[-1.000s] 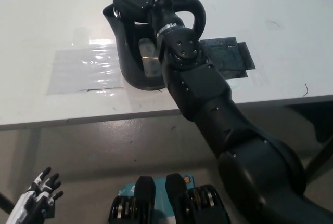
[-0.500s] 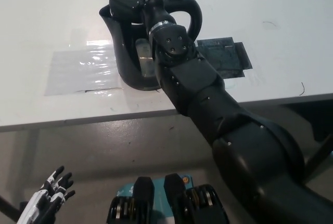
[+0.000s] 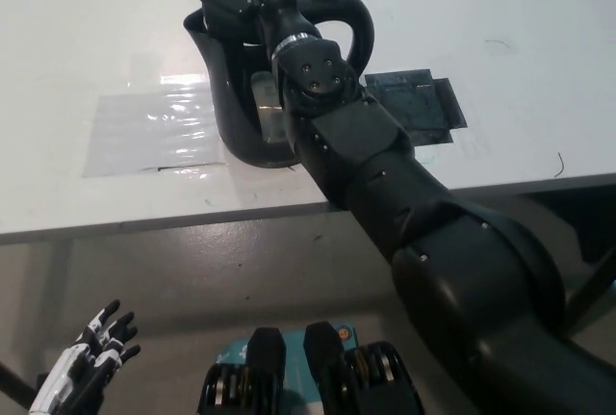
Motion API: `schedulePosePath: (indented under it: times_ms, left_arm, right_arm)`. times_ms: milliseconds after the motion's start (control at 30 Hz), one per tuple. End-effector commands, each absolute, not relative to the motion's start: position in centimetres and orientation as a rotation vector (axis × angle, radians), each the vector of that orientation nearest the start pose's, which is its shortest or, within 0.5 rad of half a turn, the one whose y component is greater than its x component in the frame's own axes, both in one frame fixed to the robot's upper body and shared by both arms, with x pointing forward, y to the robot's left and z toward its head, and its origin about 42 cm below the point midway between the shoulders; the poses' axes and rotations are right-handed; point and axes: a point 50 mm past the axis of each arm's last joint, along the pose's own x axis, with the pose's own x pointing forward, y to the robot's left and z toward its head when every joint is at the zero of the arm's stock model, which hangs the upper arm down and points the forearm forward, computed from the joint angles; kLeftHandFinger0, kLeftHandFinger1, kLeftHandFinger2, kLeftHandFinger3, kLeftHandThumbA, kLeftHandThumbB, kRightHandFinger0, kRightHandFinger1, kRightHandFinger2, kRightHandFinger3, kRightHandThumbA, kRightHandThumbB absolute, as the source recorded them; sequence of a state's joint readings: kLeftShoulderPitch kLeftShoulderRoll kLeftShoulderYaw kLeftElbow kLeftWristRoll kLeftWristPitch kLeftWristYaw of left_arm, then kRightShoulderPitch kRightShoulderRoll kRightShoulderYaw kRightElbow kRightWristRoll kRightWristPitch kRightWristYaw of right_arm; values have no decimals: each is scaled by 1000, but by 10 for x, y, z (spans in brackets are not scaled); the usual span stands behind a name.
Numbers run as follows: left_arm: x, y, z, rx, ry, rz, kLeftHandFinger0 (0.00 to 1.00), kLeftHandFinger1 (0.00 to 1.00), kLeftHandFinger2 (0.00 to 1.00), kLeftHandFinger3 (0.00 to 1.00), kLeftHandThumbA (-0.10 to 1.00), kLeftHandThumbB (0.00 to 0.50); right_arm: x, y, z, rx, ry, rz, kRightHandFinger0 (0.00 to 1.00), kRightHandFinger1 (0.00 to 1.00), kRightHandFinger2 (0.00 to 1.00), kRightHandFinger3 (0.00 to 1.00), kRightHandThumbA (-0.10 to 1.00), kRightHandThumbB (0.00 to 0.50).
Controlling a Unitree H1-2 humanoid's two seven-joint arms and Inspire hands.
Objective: The robot uses its right hand to push down on the lid of a kettle kept in the middle of the desk to close it
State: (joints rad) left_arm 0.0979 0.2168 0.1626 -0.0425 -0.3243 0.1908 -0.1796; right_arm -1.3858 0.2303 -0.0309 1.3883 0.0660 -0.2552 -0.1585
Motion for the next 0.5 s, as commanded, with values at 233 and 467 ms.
schedulePosePath:
  times_ms: [233,467]
  left_arm:
    - [247,330,101,-110,145,3,1000,1000,1000,1000,531,107]
    - [248,332,100,-113,140,12,1000,1000,1000,1000,545,116]
  right_arm:
    - [504,15,179,5,245,296,1000,1000,1000,1000,557,109]
    - [505,4,173,4,236,291,1000,1000,1000,1000,597,111]
